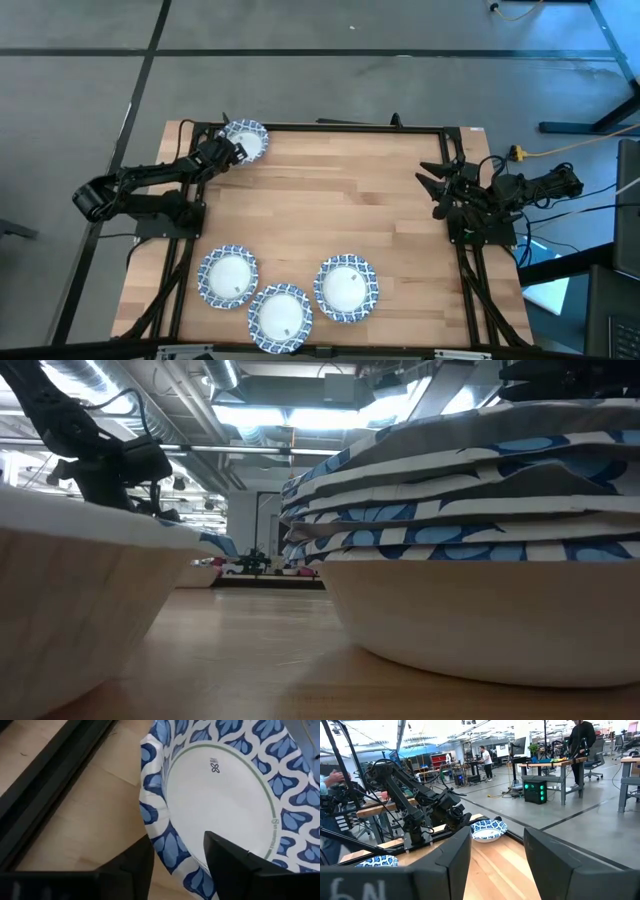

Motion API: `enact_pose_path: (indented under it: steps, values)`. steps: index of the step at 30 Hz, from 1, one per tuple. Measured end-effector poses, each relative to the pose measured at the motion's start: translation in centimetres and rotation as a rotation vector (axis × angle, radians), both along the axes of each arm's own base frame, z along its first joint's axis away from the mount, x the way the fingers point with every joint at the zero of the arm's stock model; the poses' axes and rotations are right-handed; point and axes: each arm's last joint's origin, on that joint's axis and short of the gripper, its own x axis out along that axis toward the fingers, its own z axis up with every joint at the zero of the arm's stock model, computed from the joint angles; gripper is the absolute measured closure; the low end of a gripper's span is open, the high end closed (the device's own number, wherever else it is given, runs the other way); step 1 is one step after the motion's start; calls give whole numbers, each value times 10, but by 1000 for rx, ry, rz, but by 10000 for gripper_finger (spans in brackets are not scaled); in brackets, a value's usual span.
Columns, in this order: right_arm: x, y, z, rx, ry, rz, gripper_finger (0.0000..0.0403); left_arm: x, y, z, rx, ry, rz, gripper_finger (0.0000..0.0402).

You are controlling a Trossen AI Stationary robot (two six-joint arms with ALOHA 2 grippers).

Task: Nest bowls inside each other
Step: Stack the blue patterned bowl on the blue patterned bowls

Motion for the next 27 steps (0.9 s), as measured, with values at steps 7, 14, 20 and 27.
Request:
enact_pose_path:
  steps: [7,14,20,27]
  values:
    - [0,0,0,4,-2,0,221,0,0,0,-5,8,-26,276]
    - [0,0,0,6,-3,1,221,2,-1,0,-18,17,-95,329]
    - [0,0,0,7,-4,1,221,9,2,4,3,-52,-260,390]
    - [0,0,-1,47,-16,4,221,19,6,13,62,-177,-446,399]
